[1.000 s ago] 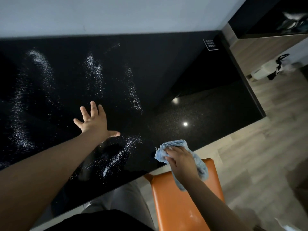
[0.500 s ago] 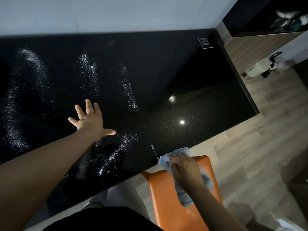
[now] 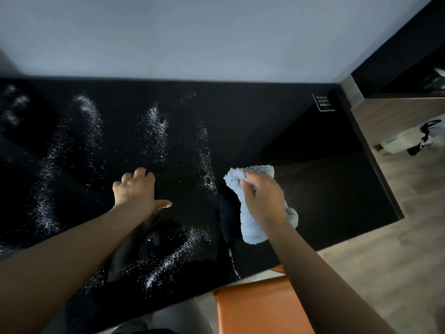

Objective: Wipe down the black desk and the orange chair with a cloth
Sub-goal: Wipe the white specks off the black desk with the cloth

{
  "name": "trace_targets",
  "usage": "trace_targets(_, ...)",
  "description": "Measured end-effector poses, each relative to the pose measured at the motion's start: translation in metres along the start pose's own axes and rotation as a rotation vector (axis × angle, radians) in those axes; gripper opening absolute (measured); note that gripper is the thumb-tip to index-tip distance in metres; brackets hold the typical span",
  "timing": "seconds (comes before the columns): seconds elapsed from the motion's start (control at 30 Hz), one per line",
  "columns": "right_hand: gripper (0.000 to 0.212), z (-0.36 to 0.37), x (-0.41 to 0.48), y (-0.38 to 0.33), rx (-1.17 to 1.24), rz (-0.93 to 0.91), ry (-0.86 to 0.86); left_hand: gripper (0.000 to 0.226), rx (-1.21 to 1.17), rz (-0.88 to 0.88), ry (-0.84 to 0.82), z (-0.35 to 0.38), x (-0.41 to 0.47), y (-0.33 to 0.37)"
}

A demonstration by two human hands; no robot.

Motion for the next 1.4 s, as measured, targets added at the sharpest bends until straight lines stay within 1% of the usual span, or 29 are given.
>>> trace_targets(0.03, 0.018, 0.003, 0.018, -0.005, 0.001, -0.024, 0.001, 0.093, 0.027, 0.008, 0.034, -0.004, 0.003, -0.002)
trace_targets(0.1, 0.013, 0.011, 0.054, -0.014, -0.017, -0.079, 0.003, 0.091, 0.0, 0.009, 0.06, -0.009, 0.011, -0.007)
trace_targets(0.27, 0.018, 0.034, 0.136, -0.032, -0.032, -0.198, -0.015, 0.11, -0.136, -0.021, -0.024, -0.016, 0.039, -0.014)
trace_targets(0.53, 0.018, 0.072, 0.238, -0.05, -0.025, -0.277, -0.014, 0.136, -0.143, -0.034, -0.103, -0.003, 0.073, -0.035)
trace_targets(0.77, 0.023, 0.103, 0.309, -0.069, -0.102, -0.321, -0.061, 0.142, -0.171, -0.048, -0.101, 0.013, 0.08, -0.039)
trace_targets(0.9, 0.024, 0.12, 0.337, -0.074, -0.089, -0.285, -0.09, 0.144, -0.174, -0.05, -0.096, 0.016, 0.082, -0.041)
trace_targets(1.07, 0.023, 0.144, 0.357, -0.07, -0.142, -0.28, -0.122, 0.146, -0.21, -0.061, -0.112, 0.018, 0.084, -0.041)
trace_targets(1.23, 0.022, 0.154, 0.354, -0.068, -0.188, -0.339, -0.117, 0.146, -0.186, -0.065, -0.138, 0.016, 0.084, -0.04)
trace_targets(1.4, 0.024, 0.149, 0.342, -0.064, -0.197, -0.349, -0.132, 0.144, -0.15, -0.057, -0.158, 0.013, 0.084, -0.039)
Point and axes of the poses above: each hand's wrist, its own x-axis towards the middle knuckle, its own z-axis out of the palm, y = z × x, the point moved 2 cm from there along x, towards the middle knuckle, and after that the axes turned 2 degrees about y, right-handed, at the moved point
